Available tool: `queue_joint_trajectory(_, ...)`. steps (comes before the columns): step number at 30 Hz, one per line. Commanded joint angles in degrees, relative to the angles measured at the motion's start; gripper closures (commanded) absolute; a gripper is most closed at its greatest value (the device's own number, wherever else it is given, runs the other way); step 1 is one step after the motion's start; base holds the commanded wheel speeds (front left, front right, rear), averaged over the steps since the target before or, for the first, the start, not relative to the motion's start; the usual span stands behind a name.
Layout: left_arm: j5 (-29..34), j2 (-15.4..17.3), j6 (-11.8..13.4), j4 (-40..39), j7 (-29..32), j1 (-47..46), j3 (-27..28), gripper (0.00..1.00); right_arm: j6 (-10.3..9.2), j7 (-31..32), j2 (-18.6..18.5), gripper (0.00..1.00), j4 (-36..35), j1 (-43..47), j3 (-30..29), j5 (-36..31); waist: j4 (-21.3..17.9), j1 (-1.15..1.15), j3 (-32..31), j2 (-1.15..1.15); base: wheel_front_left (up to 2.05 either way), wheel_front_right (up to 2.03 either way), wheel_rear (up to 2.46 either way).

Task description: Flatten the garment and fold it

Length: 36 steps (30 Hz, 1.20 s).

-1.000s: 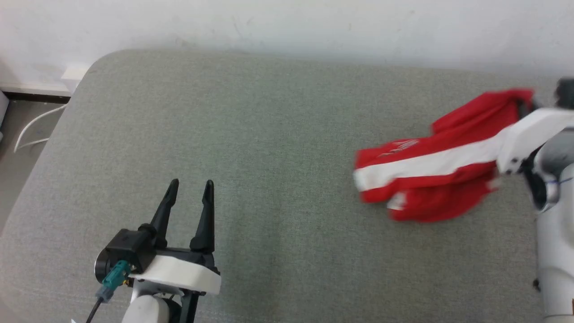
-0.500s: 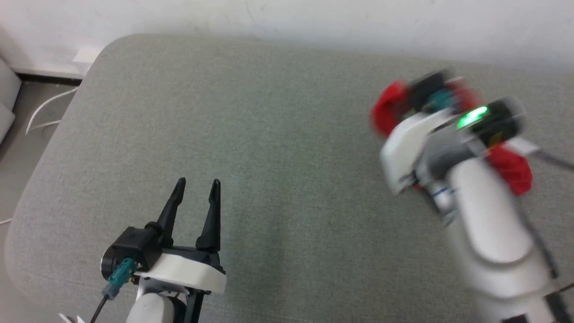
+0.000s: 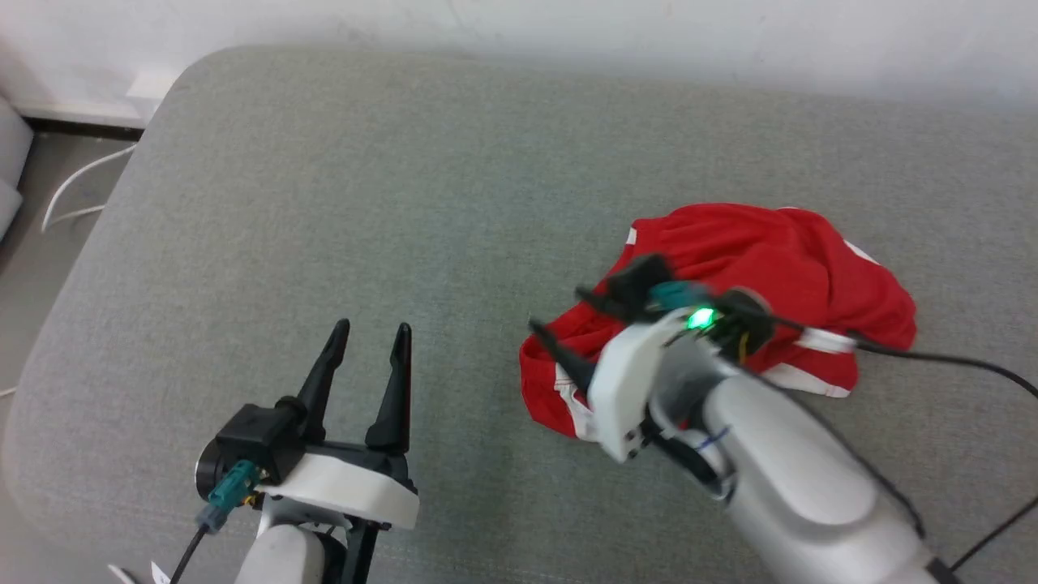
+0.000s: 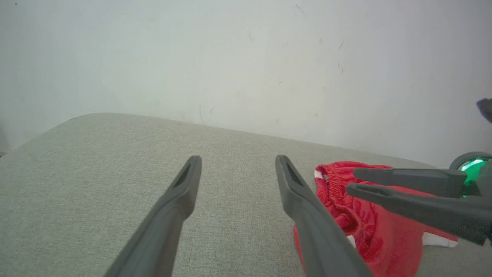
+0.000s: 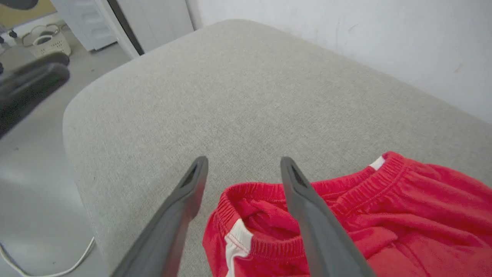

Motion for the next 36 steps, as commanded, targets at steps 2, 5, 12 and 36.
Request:
queue_joint_trajectory(2, -0.12, -0.12, -0.14, 0.45, -0.27, -0.56, -0.29, 0.0, -0.05, -4.56, -1.16, 0.0, -3.14, 1.75, -2.86, 2.21, -1.16, -0.01, -1.13, 0.0, 0.0, 0.0, 0.0)
queue_joint_trajectory(5, -0.14, -0.12, -0.19, 1.0, -0.27, -0.03, -0.82, 0.0, -0.05, -10.95, -2.56, 0.0, -8.45, 5.53, -9.54, 3.48, -2.52, -0.01, -2.37, 0.0, 0.0, 0.0, 0.0)
queue_joint_trajectory(12, -0.21, -0.12, -0.37, 4.36, -0.26, -2.07, -6.6, 0.0, -0.05, -15.83, -1.84, 0.0, -19.97, 20.75, -29.19, -6.49, -6.02, -0.01, -3.62, 0.0, 0.0, 0.0, 0.0)
queue_joint_trajectory(36, -4.64, 2.52, -0.44, 23.33, 39.11, -26.02, -20.68, 0.0, -0.05, -13.12, 0.61, 0.0, -28.74, 30.62, -34.06, -9.2, -15.68, -0.01, 3.31, 0.0, 0.0, 0.0, 0.0)
